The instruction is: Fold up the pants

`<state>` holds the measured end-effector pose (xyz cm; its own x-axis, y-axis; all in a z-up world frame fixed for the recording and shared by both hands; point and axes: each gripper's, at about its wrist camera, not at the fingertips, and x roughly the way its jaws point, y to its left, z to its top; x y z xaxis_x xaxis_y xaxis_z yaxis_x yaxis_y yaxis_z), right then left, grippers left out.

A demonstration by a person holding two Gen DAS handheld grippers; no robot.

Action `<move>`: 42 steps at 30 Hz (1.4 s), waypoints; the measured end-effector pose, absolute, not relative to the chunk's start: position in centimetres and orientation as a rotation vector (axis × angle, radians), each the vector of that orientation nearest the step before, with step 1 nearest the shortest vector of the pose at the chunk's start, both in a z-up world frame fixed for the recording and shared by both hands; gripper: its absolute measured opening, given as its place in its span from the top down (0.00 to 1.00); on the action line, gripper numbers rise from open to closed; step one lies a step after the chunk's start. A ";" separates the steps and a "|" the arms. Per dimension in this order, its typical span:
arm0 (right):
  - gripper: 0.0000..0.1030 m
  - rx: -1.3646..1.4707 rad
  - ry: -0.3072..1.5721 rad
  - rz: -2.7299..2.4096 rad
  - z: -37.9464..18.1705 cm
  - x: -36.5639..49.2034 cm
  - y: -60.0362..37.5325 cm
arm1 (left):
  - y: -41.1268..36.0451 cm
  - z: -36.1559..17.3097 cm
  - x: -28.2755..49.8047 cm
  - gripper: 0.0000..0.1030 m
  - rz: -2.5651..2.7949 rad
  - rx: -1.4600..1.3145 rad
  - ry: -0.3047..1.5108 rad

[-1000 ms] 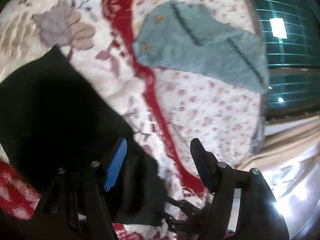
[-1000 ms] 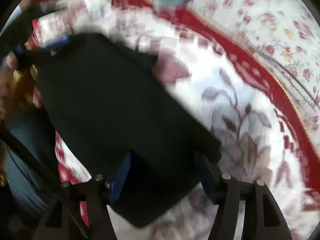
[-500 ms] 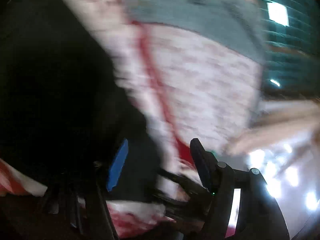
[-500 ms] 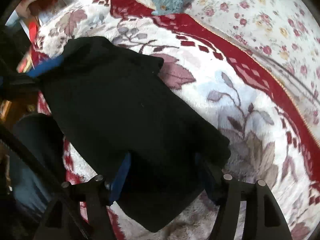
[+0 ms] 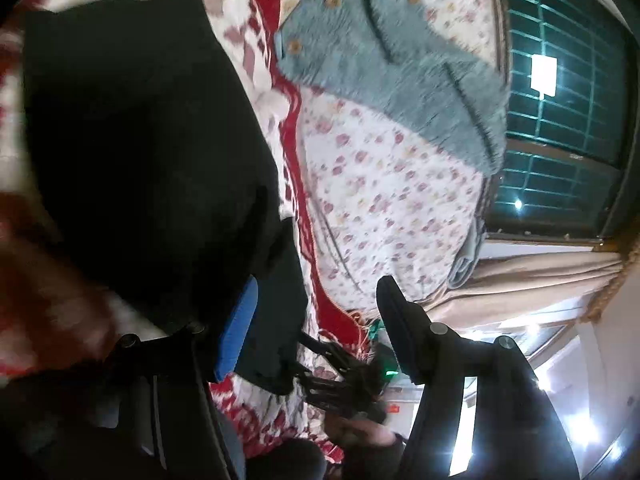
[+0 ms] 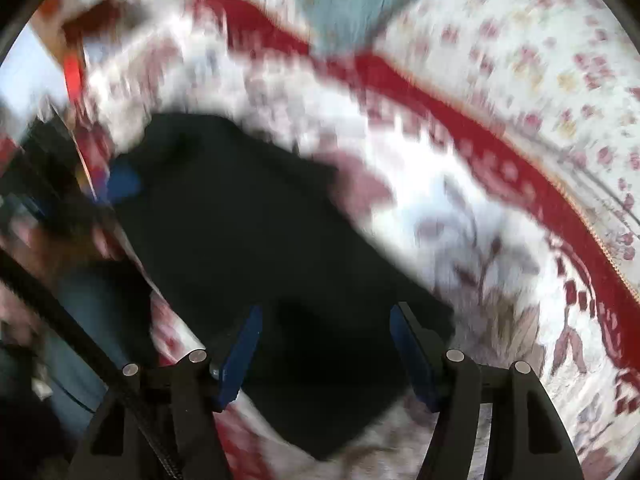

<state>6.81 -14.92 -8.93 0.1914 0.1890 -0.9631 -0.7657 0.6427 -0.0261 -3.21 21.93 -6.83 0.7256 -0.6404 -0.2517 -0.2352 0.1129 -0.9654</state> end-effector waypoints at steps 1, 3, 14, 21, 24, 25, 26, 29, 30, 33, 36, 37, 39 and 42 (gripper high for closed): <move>0.34 -0.527 1.140 0.792 -8.5 6.6 -16.1 | 22.6 -6.7 -4.0 0.41 -0.342 -1.461 0.745; 0.34 -0.487 1.171 0.808 -8.1 6.9 -17.0 | 24.3 -6.6 -6.0 0.41 -0.309 -1.446 0.711; 0.29 -0.627 1.155 0.745 -8.6 7.0 -14.8 | 28.6 -11.7 -11.1 0.30 -0.100 -1.711 0.564; 0.22 -0.536 1.251 0.688 -9.2 7.8 -16.4 | 28.9 -13.1 -8.2 0.29 -0.075 -1.632 0.624; 0.21 -0.592 1.219 0.661 -9.2 7.3 -15.1 | 28.5 -12.8 -7.5 0.25 -0.079 -1.582 0.617; 0.20 -0.605 1.216 0.654 -9.4 7.4 -14.5 | 28.3 -12.6 -7.2 0.24 -0.073 -1.564 0.623; 0.20 -0.607 1.219 0.650 -9.5 7.5 -14.2 | 28.2 -12.6 -7.0 0.24 -0.061 -1.551 0.631; 0.18 -0.574 1.244 0.639 -9.8 7.7 -14.0 | 27.8 -11.8 -6.4 0.30 -0.041 -1.461 0.650; 0.18 -0.563 1.249 0.636 -9.9 8.0 -14.1 | 27.6 -11.2 -6.1 0.52 -0.033 -1.400 0.664; 0.15 -0.527 1.255 0.620 -10.1 8.3 -14.4 | 27.0 -10.5 -5.3 0.84 0.024 -1.303 0.746; 0.15 -0.517 1.249 0.612 -9.9 8.4 -15.2 | 26.4 -9.3 -5.4 0.87 0.056 -1.211 0.748; 0.15 -0.521 1.249 0.607 -9.8 8.4 -15.3 | 26.0 -8.5 -5.5 0.88 0.061 -1.152 0.737; 0.17 -0.531 1.267 0.592 -8.7 7.7 -15.2 | 25.1 -6.8 -5.7 0.88 0.056 -1.047 0.703; 0.35 -0.502 1.251 0.575 -6.1 7.9 -14.6 | 23.6 -4.7 -5.5 0.88 0.062 -0.903 0.676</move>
<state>7.90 -14.61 -6.06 0.2103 0.1289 -0.9691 -0.6518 0.7573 -0.0407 -5.54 23.60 -4.74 0.7933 -0.2247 -0.5659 -0.3233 0.6320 -0.7043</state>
